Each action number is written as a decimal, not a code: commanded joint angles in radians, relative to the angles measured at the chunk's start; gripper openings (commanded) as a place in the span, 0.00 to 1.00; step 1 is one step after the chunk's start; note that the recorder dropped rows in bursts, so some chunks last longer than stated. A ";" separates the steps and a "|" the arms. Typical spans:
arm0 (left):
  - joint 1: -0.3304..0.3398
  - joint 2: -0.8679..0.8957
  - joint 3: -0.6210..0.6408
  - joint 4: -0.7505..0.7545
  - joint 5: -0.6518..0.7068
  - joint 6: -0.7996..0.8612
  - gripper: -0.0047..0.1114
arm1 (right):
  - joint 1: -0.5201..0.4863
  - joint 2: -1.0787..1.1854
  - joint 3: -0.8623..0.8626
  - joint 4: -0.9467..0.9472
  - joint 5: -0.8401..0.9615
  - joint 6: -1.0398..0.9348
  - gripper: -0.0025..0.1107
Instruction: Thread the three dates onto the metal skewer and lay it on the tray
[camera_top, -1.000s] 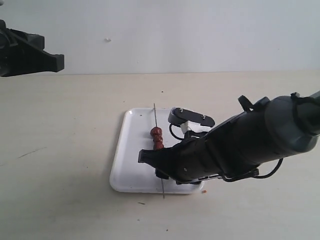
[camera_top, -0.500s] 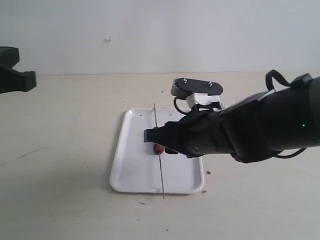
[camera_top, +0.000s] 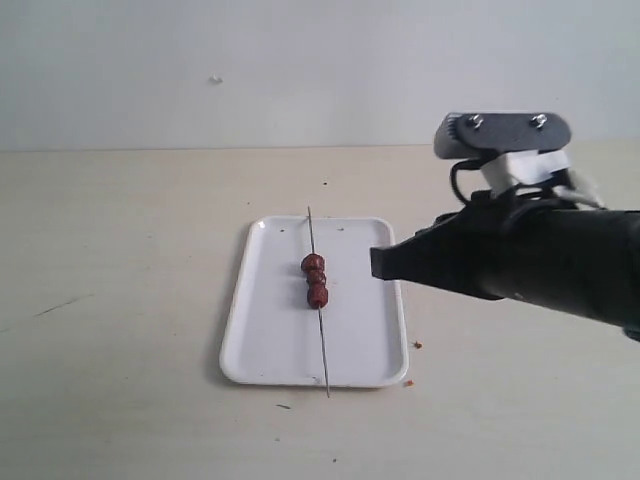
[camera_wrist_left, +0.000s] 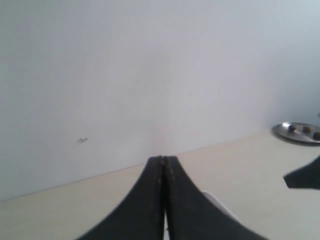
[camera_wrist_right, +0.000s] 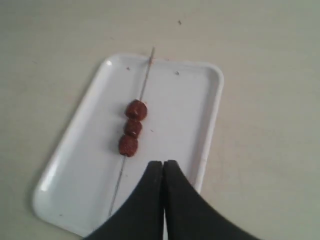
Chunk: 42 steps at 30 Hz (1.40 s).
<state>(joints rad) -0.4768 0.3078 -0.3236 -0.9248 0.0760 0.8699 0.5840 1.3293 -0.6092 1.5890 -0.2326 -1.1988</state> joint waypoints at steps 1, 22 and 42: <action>0.000 -0.173 0.112 -0.026 -0.006 -0.029 0.04 | 0.004 -0.233 0.049 -0.067 0.055 -0.013 0.02; 0.000 -0.308 0.303 -0.055 -0.109 -0.056 0.04 | 0.004 -1.123 0.158 -0.285 0.203 -0.017 0.02; 0.000 -0.308 0.303 -0.055 -0.109 -0.056 0.04 | -0.615 -1.329 0.359 -0.520 0.285 0.150 0.02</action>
<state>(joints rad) -0.4768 0.0066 -0.0270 -0.9699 -0.0263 0.8200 -0.0258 0.0044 -0.2696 1.2732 0.0242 -1.1900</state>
